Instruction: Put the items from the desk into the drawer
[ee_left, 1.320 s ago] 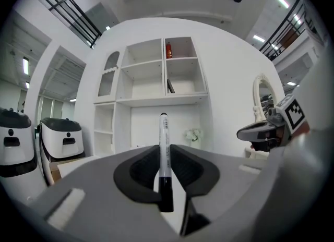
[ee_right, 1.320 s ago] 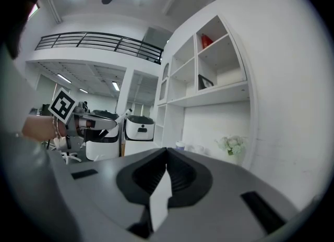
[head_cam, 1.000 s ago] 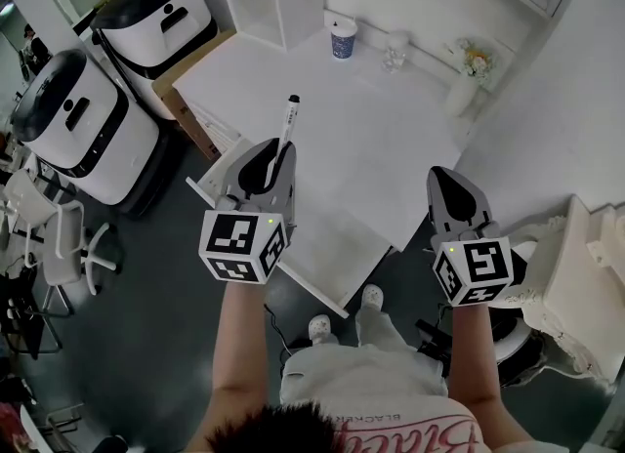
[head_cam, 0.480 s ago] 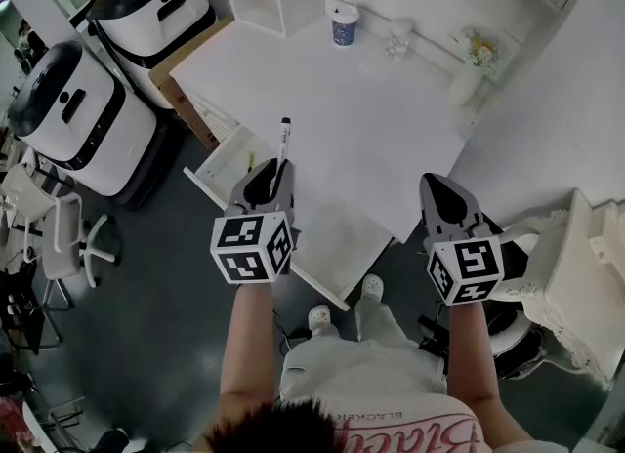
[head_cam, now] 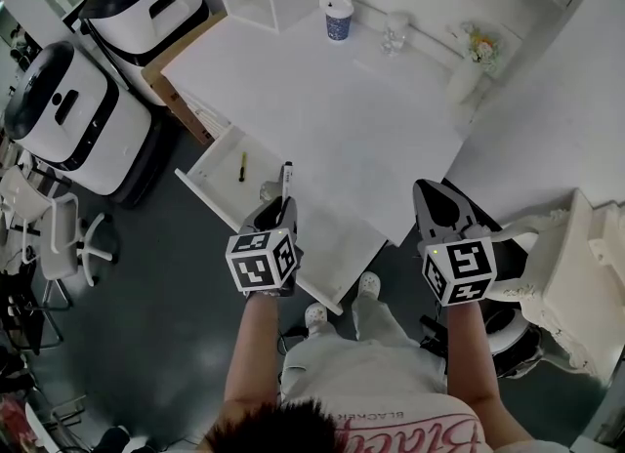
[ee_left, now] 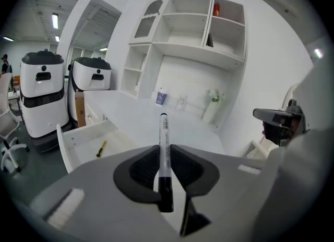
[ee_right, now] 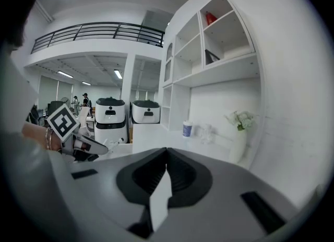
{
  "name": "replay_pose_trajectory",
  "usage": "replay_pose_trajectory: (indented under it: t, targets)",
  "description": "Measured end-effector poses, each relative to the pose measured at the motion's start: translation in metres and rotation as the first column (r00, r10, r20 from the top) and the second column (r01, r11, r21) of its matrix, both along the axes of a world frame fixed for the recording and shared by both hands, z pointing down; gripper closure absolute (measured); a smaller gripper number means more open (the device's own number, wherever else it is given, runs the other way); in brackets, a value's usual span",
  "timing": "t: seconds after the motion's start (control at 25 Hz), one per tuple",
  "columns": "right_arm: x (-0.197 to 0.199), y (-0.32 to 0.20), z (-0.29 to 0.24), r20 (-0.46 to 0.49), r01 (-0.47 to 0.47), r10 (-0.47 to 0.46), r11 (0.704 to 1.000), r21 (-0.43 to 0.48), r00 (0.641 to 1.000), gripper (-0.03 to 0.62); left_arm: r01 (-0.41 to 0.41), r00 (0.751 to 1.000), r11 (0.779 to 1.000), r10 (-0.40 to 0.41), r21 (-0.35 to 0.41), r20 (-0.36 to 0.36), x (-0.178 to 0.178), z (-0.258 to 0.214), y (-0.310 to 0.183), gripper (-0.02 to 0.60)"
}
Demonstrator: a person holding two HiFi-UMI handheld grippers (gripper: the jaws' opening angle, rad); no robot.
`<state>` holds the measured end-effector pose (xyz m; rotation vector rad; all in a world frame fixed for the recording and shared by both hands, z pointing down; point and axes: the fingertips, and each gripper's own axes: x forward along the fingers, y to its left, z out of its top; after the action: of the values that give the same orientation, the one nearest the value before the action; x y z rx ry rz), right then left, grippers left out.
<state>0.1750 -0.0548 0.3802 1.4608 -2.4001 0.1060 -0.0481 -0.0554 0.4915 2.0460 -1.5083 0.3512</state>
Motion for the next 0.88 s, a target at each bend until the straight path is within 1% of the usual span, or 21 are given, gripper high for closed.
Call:
replay_pose_trajectory:
  t: [0.16, 0.28, 0.36, 0.48, 0.68, 0.88]
  targets:
    - [0.006, -0.006, 0.008, -0.010, 0.004, -0.005, 1.000, -0.019, 1.000, 0.586, -0.011, 1.000, 0.996, 0.010, -0.093, -0.004, 0.012, 0.035, 0.005, 0.508]
    - [0.010, -0.012, 0.014, -0.016, 0.010, -0.011, 0.999, -0.031, 1.000, 0.586, -0.006, 1.000, 0.983, 0.006, -0.184, -0.004, 0.020, 0.064, 0.009, 0.508]
    - [0.012, -0.015, 0.017, -0.019, 0.015, -0.016, 0.999, -0.039, 1.000, 0.586, -0.003, 1.000, 0.968, 0.002, -0.250, -0.005, 0.026, 0.081, 0.015, 0.508]
    - [0.015, -0.021, 0.020, -0.023, 0.022, -0.023, 0.999, -0.048, 0.999, 0.586, -0.002, 1.000, 0.945, 0.000, -0.326, -0.007, 0.034, 0.103, 0.020, 0.507]
    - [0.018, -0.031, 0.027, -0.027, 0.035, -0.037, 0.997, -0.064, 0.999, 0.586, 0.005, 1.000, 0.910, -0.004, -0.414, 0.003, 0.044, 0.130, 0.021, 0.506]
    - [0.022, -0.037, 0.035, -0.034, 0.046, -0.049, 0.995, -0.083, 0.998, 0.586, 0.010, 1.000, 0.871, -0.019, -0.492, -0.015, 0.055, 0.158, 0.020, 0.506]
